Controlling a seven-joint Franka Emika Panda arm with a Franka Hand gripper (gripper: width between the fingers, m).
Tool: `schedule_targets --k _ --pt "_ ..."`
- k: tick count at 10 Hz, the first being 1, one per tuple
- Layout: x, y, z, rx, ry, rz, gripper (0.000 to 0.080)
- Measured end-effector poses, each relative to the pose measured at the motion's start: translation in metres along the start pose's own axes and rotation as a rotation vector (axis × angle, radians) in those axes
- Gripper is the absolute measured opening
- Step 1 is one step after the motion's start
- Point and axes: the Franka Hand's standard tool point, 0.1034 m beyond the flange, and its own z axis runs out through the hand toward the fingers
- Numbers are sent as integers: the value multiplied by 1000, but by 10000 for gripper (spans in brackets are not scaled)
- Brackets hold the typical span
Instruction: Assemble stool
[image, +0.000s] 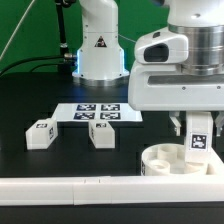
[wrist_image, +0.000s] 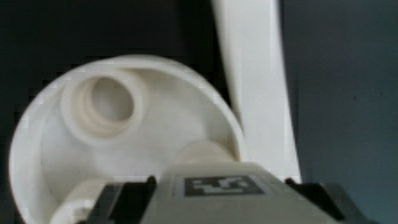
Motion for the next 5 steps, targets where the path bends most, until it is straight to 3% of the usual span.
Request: schedule_targets --k 1,3,5 --pt "2 -2 0 1 0 121 335" --pt "7 -4 0 68 -11 391 335" --pt "6 -6 0 71 -16 483 335"
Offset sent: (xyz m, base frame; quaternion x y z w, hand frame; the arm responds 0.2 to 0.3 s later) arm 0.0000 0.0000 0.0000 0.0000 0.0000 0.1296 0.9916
